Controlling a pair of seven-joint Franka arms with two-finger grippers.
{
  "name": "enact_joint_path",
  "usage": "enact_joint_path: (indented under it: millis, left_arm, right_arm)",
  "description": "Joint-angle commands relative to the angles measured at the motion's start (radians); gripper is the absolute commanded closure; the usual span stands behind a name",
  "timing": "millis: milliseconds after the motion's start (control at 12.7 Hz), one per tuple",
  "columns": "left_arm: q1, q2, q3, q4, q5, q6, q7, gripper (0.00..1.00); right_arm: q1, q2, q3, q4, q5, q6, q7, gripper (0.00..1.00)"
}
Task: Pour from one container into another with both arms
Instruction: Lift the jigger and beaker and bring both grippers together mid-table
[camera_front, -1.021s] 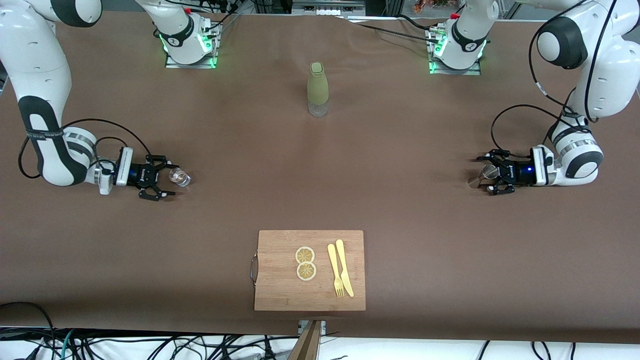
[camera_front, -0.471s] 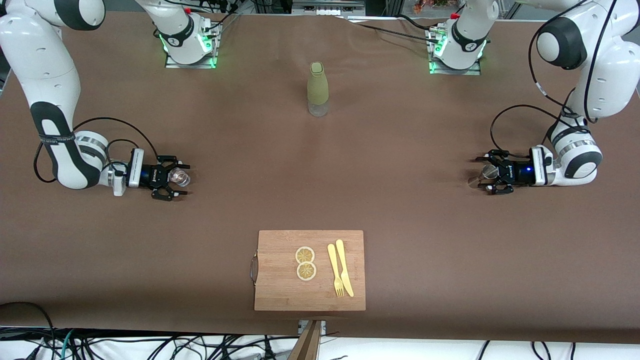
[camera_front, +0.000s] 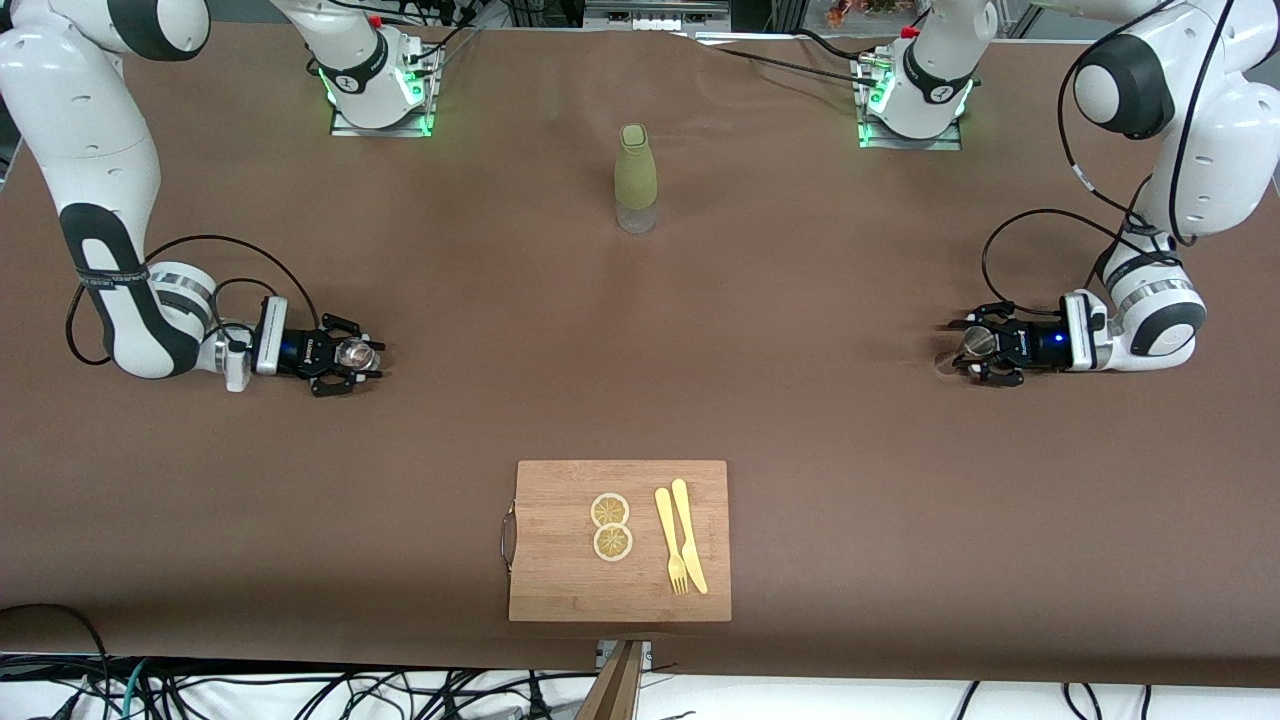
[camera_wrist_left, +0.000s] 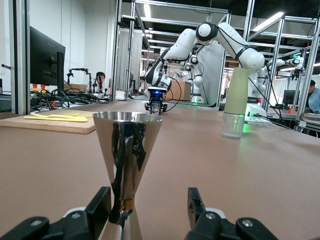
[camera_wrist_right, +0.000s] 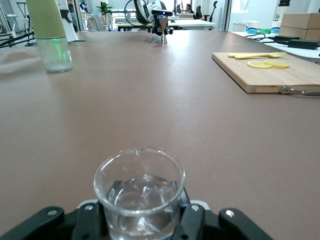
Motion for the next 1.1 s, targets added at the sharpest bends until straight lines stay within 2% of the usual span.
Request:
enact_joint_path:
  millis: [0, 79, 157, 236, 471, 550, 864, 1021]
  left_arm:
    - [-0.005, 0.005, 0.020, -0.005, -0.007, -0.016, 0.097, 0.31]
    - [-0.005, 0.005, 0.020, -0.005, -0.007, -0.016, 0.097, 0.39]
    - [-0.005, 0.005, 0.020, -0.005, -0.007, -0.016, 0.097, 0.59]
    - [-0.005, 0.005, 0.020, -0.005, -0.007, -0.016, 0.097, 0.64]
    - [-0.007, 0.007, 0.020, -0.003, -0.011, -0.016, 0.119, 0.96]
    - [-0.007, 0.007, 0.019, -0.003, -0.012, -0.014, 0.119, 1.00]
    - [-0.027, 0.001, 0.003, 0.012, -0.022, -0.011, 0.113, 1.00]
    - [-0.068, -0.004, -0.029, 0.012, -0.082, -0.011, 0.074, 1.00]
  right_arm:
    - [-0.020, 0.011, 0.015, 0.006, 0.011, -0.031, -0.022, 0.58]
    - [-0.020, 0.011, 0.015, 0.008, 0.011, -0.041, -0.020, 0.60]
    - [-0.020, 0.010, 0.015, 0.011, 0.011, -0.046, -0.016, 0.63]
    - [-0.020, 0.010, 0.015, 0.014, 0.014, -0.049, -0.013, 0.63]
    - [-0.020, 0.008, 0.030, 0.014, 0.052, -0.052, -0.006, 0.69]
    - [-0.018, 0.008, 0.032, 0.014, 0.064, -0.052, -0.006, 0.70]
    - [-0.020, 0.002, 0.053, 0.016, 0.071, -0.068, 0.043, 0.71]
    - [-0.018, -0.003, 0.070, 0.016, 0.118, -0.069, 0.063, 0.75]
